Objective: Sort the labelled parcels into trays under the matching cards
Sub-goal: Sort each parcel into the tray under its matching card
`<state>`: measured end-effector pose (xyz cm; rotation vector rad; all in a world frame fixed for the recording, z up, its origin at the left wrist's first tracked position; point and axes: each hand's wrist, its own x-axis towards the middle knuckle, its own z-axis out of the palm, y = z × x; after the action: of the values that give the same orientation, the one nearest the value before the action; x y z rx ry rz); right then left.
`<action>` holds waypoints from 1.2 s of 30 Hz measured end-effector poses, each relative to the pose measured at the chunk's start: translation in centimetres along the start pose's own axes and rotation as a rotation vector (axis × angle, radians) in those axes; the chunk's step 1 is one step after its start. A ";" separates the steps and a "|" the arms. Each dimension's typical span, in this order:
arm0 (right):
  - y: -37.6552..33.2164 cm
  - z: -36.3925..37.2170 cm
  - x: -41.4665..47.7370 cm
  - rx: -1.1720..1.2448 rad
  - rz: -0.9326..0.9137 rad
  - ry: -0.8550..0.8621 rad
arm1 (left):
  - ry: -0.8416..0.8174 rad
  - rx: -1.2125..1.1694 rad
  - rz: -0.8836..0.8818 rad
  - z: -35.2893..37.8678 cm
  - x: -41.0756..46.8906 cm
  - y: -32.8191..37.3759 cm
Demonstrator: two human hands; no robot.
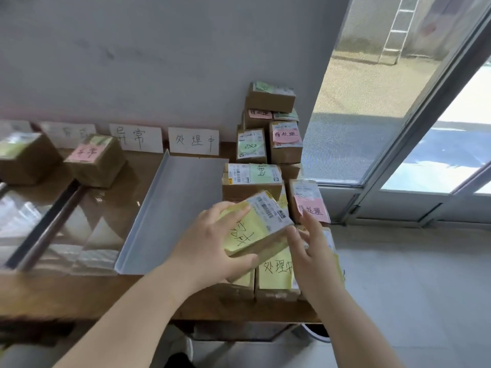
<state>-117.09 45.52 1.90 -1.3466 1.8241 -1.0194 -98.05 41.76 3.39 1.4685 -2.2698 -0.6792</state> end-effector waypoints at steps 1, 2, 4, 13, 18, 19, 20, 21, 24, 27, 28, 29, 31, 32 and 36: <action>-0.4 0.0 0.2 0.081 -0.015 0.040 | 0.062 -0.083 -0.027 -0.2 0.0 0.2; -0.9 0.0 0.4 0.188 -0.015 0.051 | 0.137 -0.149 -0.052 -0.4 0.1 0.3; -2.0 0.3 1.1 0.419 0.045 -0.056 | 0.267 -0.224 -0.086 -0.4 0.6 0.7; -4.6 3.0 4.6 0.691 0.018 -0.138 | 0.284 -0.616 -0.067 -1.7 2.0 -0.2; -5.5 4.6 6.3 0.666 0.022 -0.123 | 0.098 -0.941 -0.169 -2.9 3.7 -2.4; -5.6 5.0 6.7 0.684 0.046 -0.126 | 0.061 -1.003 -0.187 -3.1 4.1 -2.6; -5.8 5.3 7.1 0.690 0.069 -0.124 | 0.025 -1.054 -0.212 -3.2 4.4 -2.8; -5.9 5.6 7.6 0.683 0.090 -0.118 | -0.008 -1.089 -0.247 -3.3 4.7 -3.0; -6.2 5.9 8.9 0.558 0.115 -0.146 | -0.034 -1.155 -0.366 -3.3 5.7 -4.5; -5.9 5.4 11.0 0.378 0.086 -0.046 | 0.002 -1.244 -0.491 -3.6 6.7 -6.4; -5.6 4.9 11.7 0.315 0.093 0.027 | 0.032 -1.255 -0.535 -3.7 7.0 -7.0; -5.3 4.3 12.5 0.272 0.116 0.085 | 0.065 -1.268 -0.576 -3.8 7.3 -7.7; -4.4 3.3 14.0 0.222 0.186 0.137 | 0.109 -1.281 -0.647 -3.8 7.8 -8.9; -3.8 3.1 14.7 0.199 0.224 0.140 | 0.119 -1.276 -0.681 -3.8 8.1 -9.5; -2.5 3.1 16.5 0.088 0.307 0.099 | 0.064 -1.168 -0.767 -3.4 8.8 -11.4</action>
<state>-117.75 28.58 1.72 -0.9424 1.9606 -1.0016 -91.25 29.02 -0.02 1.5316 -0.7663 -1.7109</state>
